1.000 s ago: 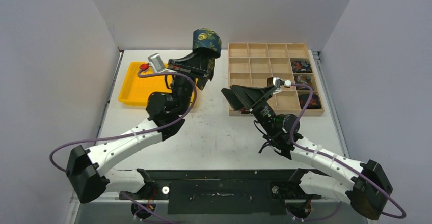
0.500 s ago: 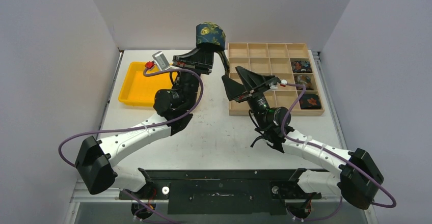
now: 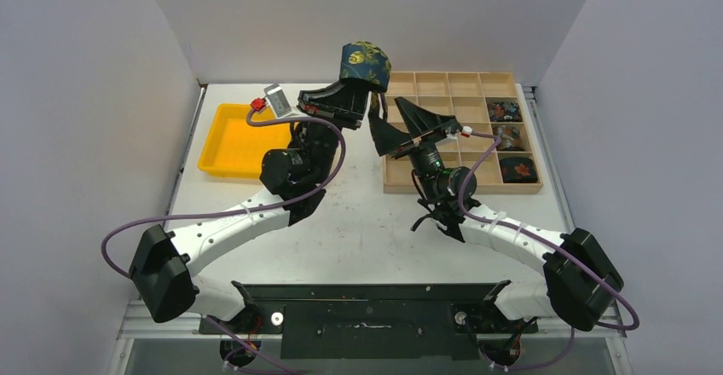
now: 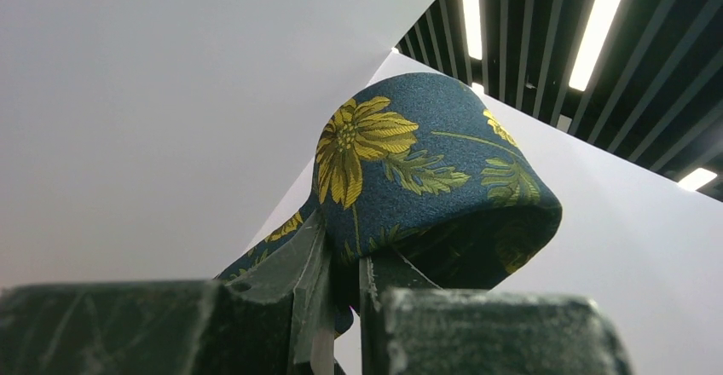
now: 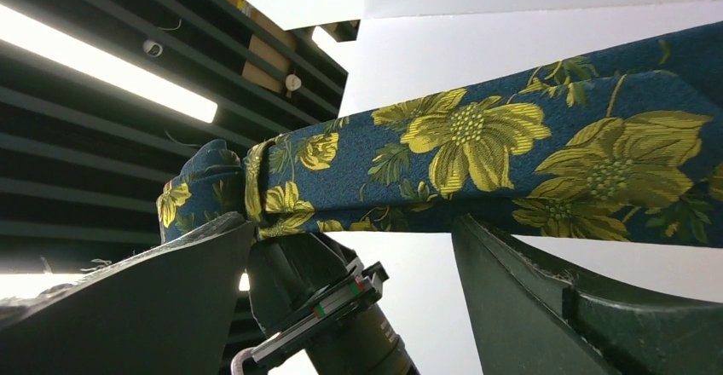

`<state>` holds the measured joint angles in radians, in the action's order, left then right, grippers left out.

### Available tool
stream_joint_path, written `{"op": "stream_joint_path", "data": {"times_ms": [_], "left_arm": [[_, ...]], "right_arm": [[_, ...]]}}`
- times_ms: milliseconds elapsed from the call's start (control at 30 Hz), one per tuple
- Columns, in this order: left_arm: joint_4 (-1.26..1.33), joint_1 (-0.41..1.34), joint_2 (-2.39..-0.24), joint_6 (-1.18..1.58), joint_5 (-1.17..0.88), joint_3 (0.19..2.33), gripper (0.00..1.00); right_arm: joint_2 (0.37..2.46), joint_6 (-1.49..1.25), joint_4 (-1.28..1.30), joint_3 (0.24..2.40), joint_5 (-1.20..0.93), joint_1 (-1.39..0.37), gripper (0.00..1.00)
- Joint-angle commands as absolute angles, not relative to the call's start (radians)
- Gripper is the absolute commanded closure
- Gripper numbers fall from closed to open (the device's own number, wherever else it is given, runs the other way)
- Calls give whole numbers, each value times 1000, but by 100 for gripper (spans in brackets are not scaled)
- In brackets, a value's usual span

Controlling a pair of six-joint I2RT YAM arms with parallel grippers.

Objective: Roll the ties
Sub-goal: Flatten out the tie at the center of the board.

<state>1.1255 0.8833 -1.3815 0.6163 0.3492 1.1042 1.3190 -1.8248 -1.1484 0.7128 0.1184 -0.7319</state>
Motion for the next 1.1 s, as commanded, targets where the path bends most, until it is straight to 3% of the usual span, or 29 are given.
{"op": "stream_joint_path", "data": {"times_ms": [0, 333, 667, 1067], "left_arm": [[1185, 888, -1382, 583, 312, 1169, 100], [1165, 886, -1409, 565, 315, 1211, 100], [1186, 928, -1430, 583, 261, 1219, 100], [1235, 951, -1381, 605, 261, 1126, 100]], "right_arm": [[1277, -1834, -1254, 744, 93, -735, 10], [1160, -1757, -1141, 747, 81, -773, 10], [1239, -1790, -1202, 774, 97, -787, 10], [1244, -1834, -1221, 750, 130, -686, 7]]}}
